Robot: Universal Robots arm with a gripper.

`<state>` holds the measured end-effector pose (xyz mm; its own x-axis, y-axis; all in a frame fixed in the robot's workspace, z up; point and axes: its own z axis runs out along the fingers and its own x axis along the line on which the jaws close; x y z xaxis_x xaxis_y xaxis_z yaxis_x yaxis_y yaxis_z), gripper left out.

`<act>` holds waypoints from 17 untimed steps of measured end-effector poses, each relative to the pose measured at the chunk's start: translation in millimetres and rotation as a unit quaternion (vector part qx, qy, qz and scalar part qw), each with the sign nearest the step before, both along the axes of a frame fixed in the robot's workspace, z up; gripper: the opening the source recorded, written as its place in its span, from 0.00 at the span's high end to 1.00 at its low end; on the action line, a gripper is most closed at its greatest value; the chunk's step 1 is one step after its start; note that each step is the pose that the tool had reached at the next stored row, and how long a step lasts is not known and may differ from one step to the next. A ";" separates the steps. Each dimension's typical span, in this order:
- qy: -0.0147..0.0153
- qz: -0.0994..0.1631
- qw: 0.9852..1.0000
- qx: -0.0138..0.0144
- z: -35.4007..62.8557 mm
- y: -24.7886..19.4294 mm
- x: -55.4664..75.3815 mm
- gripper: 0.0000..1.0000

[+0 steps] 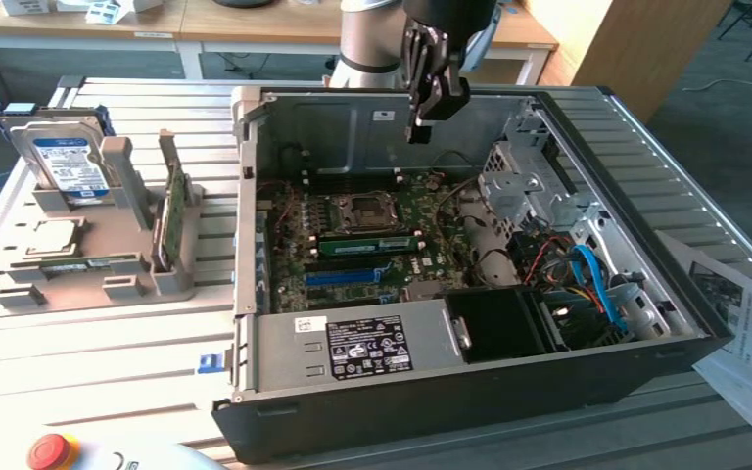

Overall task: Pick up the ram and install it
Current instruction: 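Press down the ram until it locks into place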

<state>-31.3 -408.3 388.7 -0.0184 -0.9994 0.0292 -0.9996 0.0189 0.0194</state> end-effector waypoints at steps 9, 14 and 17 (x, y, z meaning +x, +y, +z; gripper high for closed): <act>-0.005 0.000 1.000 0.013 0.0 -0.2 0.0 0.90; -0.008 0.000 1.000 0.025 0.0 -0.4 0.0 0.90; -0.009 0.000 1.000 0.026 -0.1 -0.4 0.0 0.90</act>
<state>-31.3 -408.7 388.6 -0.0187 -0.9996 -0.0232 -0.9998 0.0186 0.0028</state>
